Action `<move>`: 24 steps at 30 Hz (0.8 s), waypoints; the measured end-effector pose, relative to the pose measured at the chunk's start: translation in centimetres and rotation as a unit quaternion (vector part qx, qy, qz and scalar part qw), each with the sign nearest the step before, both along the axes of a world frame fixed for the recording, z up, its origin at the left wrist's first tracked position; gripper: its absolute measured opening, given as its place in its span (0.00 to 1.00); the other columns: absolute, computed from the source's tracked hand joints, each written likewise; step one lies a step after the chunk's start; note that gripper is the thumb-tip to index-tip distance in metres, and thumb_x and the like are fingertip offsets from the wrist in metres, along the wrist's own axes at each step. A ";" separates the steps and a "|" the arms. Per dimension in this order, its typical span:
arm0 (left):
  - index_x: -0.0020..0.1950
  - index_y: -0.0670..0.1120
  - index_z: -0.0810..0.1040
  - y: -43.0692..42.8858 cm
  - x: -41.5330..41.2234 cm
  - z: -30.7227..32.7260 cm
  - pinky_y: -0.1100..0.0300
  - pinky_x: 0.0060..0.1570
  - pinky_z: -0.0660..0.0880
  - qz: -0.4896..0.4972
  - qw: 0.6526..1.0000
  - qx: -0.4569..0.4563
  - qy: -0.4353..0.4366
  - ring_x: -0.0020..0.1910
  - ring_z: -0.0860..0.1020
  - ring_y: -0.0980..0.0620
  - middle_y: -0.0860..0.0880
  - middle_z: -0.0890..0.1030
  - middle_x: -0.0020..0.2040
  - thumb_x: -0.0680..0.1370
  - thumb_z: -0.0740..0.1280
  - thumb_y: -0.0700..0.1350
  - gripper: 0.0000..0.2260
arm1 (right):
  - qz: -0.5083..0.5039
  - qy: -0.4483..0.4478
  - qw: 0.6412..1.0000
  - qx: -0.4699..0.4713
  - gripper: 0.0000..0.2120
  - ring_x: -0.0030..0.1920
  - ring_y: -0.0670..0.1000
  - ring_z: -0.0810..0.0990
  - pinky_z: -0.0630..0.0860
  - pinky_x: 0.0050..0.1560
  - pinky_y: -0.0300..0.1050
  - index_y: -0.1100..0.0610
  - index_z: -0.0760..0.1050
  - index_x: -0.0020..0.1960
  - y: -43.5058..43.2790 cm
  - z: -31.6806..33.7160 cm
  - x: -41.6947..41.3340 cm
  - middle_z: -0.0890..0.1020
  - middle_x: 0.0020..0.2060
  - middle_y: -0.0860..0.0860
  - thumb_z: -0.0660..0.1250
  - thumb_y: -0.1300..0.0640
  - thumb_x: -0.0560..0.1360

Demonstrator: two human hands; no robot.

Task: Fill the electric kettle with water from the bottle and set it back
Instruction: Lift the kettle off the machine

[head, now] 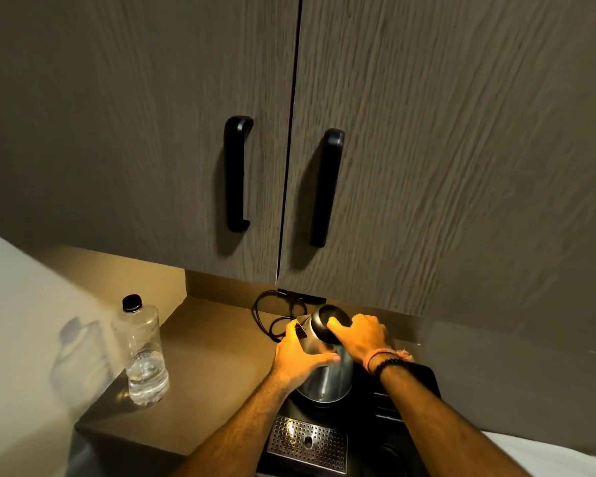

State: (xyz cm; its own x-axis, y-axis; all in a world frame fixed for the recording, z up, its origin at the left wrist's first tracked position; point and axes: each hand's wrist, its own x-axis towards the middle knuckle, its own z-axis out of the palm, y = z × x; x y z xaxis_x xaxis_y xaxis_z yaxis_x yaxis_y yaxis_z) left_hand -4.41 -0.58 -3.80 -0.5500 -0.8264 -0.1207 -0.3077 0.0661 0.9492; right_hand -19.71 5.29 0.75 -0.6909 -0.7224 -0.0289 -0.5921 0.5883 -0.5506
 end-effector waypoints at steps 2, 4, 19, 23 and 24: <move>0.77 0.51 0.57 -0.2 0.1 -0.2 0.45 0.66 0.72 0.001 1.000 0.006 -0.005 0.69 0.71 0.47 0.48 0.72 0.71 0.51 0.82 0.65 0.60 | -0.004 -0.020 1.000 -0.005 0.28 0.40 0.56 0.77 0.71 0.41 0.48 0.62 0.81 0.38 0.0 0.6 -0.1 0.80 0.36 0.55 0.64 0.36 0.77; 0.76 0.52 0.58 -0.4 0.1 -0.3 0.45 0.66 0.72 0.007 1.000 0.011 -0.004 0.68 0.72 0.47 0.48 0.72 0.70 0.50 0.82 0.65 0.60 | 0.009 -0.045 0.999 0.003 0.32 0.43 0.58 0.80 0.71 0.41 0.48 0.61 0.83 0.43 0.4 1.3 -0.6 0.82 0.38 0.56 0.58 0.32 0.78; 0.76 0.52 0.61 -0.9 0.6 -0.5 0.48 0.64 0.74 0.008 0.998 0.010 0.063 0.66 0.73 0.49 0.52 0.73 0.69 0.51 0.81 0.66 0.58 | -0.031 -0.239 0.954 -0.177 0.19 0.71 0.54 0.69 0.63 0.65 0.47 0.57 0.70 0.73 3.2 1.0 -0.6 0.70 0.66 0.49 0.51 0.53 0.87; 0.72 0.54 0.66 -1.6 1.4 0.8 0.49 0.62 0.75 0.042 0.995 -0.022 0.083 0.64 0.74 0.51 0.54 0.76 0.65 0.50 0.81 0.67 0.53 | -0.014 -0.247 0.940 -0.236 0.12 0.53 0.49 0.78 0.75 0.51 0.32 0.56 0.74 0.60 2.2 3.1 0.8 0.79 0.57 0.51 0.54 0.54 0.86; 0.72 0.55 0.66 -2.1 1.8 1.1 0.48 0.62 0.76 0.047 0.995 -0.033 0.077 0.64 0.75 0.51 0.54 0.76 0.65 0.49 0.80 0.69 0.54 | -0.012 -0.246 0.939 -0.239 0.12 0.49 0.48 0.79 0.77 0.46 0.33 0.57 0.75 0.57 1.5 3.3 1.2 0.81 0.53 0.52 0.56 0.52 0.86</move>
State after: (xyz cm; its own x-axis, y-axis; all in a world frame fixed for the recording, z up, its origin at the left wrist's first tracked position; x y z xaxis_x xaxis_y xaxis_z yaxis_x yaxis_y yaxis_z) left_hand -2.59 -2.65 -2.68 -0.4776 -0.8785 0.0142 -0.1670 0.1067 0.9802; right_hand -18.55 6.79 4.10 -0.6949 -0.7186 -0.0254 -0.1858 0.2136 -0.9591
